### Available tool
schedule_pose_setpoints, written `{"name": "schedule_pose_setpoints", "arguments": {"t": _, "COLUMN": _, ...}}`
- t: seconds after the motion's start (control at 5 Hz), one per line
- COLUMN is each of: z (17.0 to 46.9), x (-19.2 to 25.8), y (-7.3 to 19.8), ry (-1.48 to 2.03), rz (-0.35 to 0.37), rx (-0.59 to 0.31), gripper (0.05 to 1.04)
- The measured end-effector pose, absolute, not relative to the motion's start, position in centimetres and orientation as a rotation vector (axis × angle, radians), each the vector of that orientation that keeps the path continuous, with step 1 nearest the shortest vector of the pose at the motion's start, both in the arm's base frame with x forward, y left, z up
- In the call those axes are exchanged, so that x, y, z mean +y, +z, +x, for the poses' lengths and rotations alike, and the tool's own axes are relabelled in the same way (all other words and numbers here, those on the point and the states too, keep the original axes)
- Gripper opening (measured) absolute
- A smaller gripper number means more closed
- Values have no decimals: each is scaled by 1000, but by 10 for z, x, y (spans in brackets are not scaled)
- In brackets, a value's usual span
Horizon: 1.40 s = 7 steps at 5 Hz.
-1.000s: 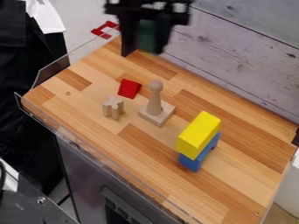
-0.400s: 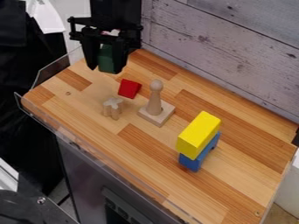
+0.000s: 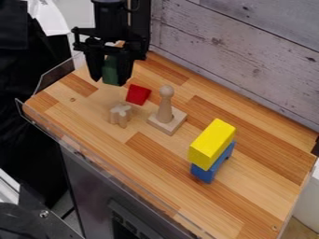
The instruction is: Move the cube on the left of table
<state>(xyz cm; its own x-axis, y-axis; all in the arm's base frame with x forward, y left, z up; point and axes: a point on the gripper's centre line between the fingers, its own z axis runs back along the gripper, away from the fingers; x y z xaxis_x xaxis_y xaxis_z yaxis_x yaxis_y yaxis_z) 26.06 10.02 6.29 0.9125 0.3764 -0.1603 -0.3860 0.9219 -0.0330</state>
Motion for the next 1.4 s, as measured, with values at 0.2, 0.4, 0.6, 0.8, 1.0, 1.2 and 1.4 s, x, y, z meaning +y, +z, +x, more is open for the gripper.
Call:
{"name": "schedule_pose_setpoints", "arguments": {"t": 0.2, "z": 251, "x": 92, "y": 56, "ry": 379, "rz": -71, "rx": 194, "gripper": 559}}
{"name": "schedule_pose_setpoints", "arguments": {"t": 0.4, "z": 246, "x": 87, "y": 52, "ry": 380, "rz": -84, "rx": 199, "gripper": 559}}
{"name": "schedule_pose_setpoints", "arguments": {"t": 0.6, "z": 246, "x": 84, "y": 51, "ry": 374, "rz": -84, "rx": 202, "gripper": 559}}
{"name": "schedule_pose_setpoints", "arguments": {"t": 0.8, "z": 246, "x": 81, "y": 41, "ry": 366, "rz": -95, "rx": 228, "gripper": 559}}
{"name": "schedule_pose_setpoints", "arguments": {"t": 1.0, "z": 248, "x": 77, "y": 40, "ry": 350, "rz": -100, "rx": 226, "gripper": 559}}
{"name": "schedule_pose_setpoints", "arguments": {"t": 1.2, "z": 245, "x": 70, "y": 38, "ry": 334, "rz": -102, "rx": 244, "gripper": 559}}
{"name": "schedule_pose_setpoints", "arguments": {"t": 1.4, "z": 244, "x": 68, "y": 37, "ry": 337, "rz": -107, "rx": 245, "gripper": 559}}
